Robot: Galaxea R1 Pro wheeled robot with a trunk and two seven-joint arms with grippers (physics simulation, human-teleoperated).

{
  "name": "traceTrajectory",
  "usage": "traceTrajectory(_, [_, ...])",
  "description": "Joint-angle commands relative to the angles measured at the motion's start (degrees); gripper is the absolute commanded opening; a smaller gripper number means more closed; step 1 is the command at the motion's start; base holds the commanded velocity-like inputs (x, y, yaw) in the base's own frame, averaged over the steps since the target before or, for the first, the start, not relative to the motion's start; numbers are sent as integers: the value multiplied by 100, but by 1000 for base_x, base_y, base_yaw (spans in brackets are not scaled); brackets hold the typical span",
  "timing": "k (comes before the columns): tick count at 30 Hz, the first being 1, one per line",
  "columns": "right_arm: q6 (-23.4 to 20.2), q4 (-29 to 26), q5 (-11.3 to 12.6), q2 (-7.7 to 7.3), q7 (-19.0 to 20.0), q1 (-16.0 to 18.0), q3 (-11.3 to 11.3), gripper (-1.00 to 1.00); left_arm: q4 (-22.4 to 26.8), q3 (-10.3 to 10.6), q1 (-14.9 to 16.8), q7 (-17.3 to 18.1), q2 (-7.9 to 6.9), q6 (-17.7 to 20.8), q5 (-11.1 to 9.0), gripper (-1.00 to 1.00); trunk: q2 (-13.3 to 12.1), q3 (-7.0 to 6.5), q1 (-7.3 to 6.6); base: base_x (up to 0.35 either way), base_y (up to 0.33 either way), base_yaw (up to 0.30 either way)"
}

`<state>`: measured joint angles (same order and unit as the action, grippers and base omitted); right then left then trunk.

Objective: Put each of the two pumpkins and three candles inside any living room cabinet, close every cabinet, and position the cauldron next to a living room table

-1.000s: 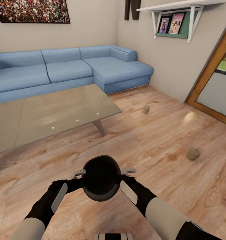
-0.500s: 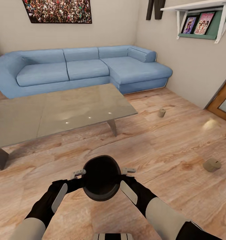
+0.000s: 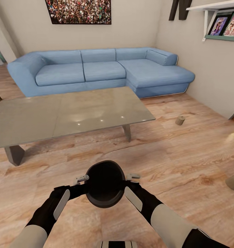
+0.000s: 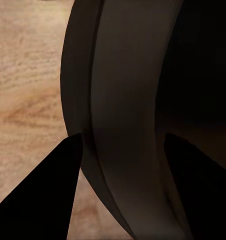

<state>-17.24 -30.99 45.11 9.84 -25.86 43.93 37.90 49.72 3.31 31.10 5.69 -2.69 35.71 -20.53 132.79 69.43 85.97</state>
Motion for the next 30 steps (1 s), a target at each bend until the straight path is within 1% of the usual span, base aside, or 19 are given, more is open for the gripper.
traceTrajectory(1, [19,-21,95,-8,53,10,86,-100,3,21,2,11,-56,24,-38,-100,2,4,-1,158,0,15])
traceTrajectory(7, [19,-21,94,-8,55,10,86,-100,3,21,2,11,-56,24,-38,-100,2,4,-1,269,0,4])
traceTrajectory(9, [18,-21,94,-8,55,10,86,-100,3,21,1,11,-56,24,-38,-100,2,4,-1,130,0,1])
traceTrajectory(30, [19,-27,94,-8,55,10,86,-100,9,21,3,11,-56,24,-38,-100,2,4,-1,7,0,6])
